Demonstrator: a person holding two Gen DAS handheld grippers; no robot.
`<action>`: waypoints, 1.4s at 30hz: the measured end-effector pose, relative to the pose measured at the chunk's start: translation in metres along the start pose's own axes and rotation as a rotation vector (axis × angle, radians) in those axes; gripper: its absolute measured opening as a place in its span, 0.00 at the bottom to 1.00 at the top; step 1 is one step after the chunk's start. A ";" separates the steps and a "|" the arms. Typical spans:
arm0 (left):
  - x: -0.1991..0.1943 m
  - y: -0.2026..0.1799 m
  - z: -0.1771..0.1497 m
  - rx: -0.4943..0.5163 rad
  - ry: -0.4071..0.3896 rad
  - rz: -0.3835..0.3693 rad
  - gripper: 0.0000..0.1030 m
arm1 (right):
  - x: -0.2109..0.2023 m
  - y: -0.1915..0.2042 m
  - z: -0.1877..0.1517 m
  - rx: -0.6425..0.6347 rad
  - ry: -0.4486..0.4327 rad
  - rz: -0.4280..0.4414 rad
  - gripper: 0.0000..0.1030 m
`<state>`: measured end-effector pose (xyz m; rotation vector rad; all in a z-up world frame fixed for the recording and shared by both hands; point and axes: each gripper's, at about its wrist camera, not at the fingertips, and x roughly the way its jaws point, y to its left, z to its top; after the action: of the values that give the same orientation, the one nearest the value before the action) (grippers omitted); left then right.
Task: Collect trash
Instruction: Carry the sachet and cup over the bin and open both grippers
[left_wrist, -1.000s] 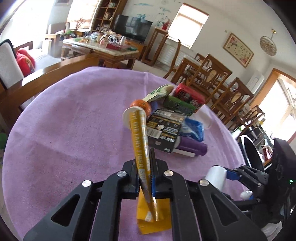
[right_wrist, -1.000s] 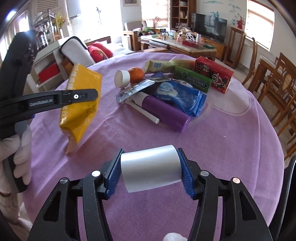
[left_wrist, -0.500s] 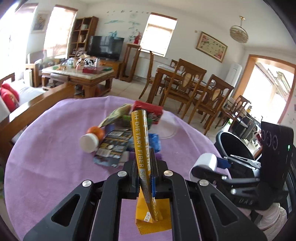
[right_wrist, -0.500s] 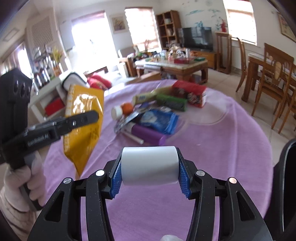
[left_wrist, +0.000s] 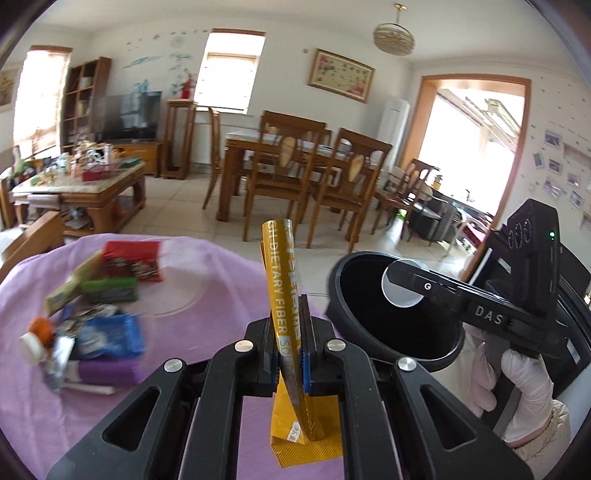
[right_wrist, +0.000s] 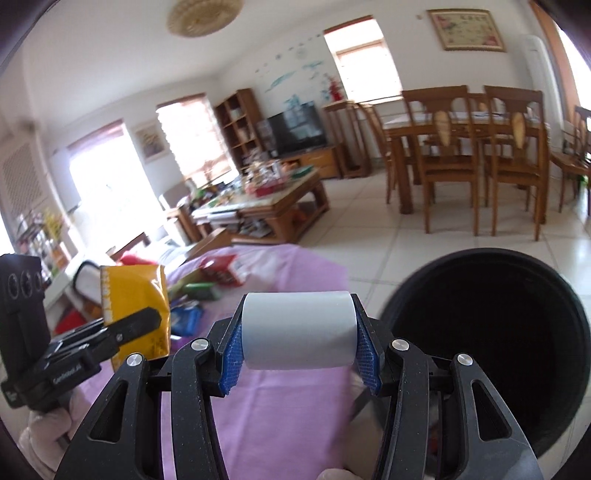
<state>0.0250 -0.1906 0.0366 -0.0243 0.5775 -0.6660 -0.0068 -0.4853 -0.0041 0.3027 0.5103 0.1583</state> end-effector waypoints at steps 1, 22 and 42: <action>0.007 -0.009 0.001 0.007 0.000 -0.013 0.09 | -0.004 -0.011 0.000 0.016 -0.006 -0.012 0.49; 0.137 -0.088 0.013 0.053 0.097 -0.147 0.09 | -0.023 -0.141 -0.029 0.173 -0.015 -0.146 0.49; 0.177 -0.112 -0.005 0.124 0.183 -0.133 0.09 | -0.008 -0.150 -0.049 0.177 0.040 -0.189 0.49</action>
<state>0.0701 -0.3827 -0.0330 0.1160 0.7144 -0.8384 -0.0267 -0.6166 -0.0896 0.4220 0.5907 -0.0651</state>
